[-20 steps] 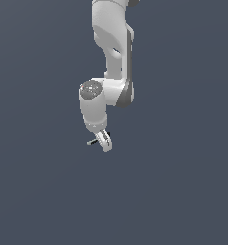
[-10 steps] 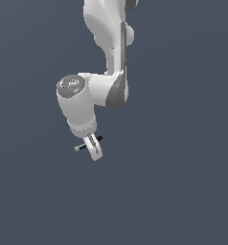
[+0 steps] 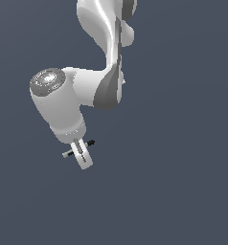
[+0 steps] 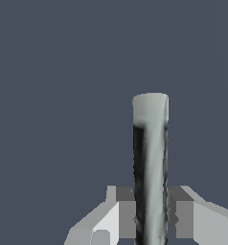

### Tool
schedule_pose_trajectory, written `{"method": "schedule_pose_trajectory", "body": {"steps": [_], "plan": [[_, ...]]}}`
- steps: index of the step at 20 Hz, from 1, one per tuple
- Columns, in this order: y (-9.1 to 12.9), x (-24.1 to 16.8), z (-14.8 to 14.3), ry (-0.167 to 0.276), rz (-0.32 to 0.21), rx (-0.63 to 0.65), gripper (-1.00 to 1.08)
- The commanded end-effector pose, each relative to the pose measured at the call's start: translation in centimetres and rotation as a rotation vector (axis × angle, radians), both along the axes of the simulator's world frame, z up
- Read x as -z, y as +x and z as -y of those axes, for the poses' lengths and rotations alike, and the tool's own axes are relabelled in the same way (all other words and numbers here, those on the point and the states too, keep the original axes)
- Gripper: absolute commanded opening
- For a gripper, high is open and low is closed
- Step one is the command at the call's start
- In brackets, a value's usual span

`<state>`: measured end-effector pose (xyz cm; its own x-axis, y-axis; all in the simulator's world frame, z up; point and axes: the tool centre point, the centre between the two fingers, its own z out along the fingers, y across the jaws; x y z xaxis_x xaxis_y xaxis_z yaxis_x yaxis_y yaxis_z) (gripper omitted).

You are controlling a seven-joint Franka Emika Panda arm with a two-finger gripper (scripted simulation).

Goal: Pick up the object and move it to a goal position.

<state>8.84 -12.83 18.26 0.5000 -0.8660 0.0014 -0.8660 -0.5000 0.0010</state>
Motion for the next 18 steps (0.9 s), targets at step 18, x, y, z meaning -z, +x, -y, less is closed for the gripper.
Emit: {"method": "schedule_pose_trajectory", "body": {"steps": [18], "plan": [[4.5, -3.8, 2.5, 0.002, 0.000, 0.000, -1.00]]}}
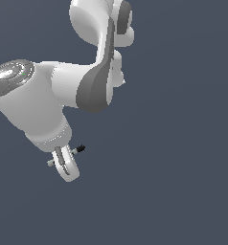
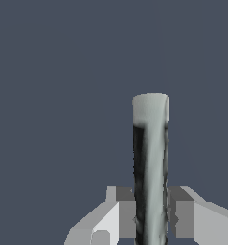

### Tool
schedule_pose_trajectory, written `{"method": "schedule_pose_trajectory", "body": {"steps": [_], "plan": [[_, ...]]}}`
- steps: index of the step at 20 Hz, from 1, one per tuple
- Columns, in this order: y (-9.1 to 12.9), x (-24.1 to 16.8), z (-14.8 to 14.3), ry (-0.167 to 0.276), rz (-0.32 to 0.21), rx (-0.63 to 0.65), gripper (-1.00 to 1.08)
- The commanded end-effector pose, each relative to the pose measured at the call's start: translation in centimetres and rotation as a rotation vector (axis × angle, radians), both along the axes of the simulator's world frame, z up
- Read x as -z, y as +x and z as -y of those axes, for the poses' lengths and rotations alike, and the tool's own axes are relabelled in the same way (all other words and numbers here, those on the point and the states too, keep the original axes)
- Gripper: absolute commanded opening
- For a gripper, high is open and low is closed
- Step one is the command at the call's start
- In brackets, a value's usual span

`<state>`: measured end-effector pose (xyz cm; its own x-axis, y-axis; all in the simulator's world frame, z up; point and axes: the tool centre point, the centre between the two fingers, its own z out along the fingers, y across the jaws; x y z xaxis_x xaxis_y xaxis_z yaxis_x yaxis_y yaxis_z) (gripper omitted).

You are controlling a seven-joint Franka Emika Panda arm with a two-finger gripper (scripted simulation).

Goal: Pick up the object and move it to a goal position.

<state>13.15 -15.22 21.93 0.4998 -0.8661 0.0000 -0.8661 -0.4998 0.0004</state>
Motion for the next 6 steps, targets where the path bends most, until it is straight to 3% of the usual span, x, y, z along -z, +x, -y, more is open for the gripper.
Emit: {"method": "schedule_pose_trajectory", "body": {"steps": [1, 6], "plan": [[0.23, -0.19, 0.09, 0.000, 0.000, 0.000, -1.00], [0.37, -0.27, 0.14, 0.000, 0.000, 0.000, -1.00]]}}
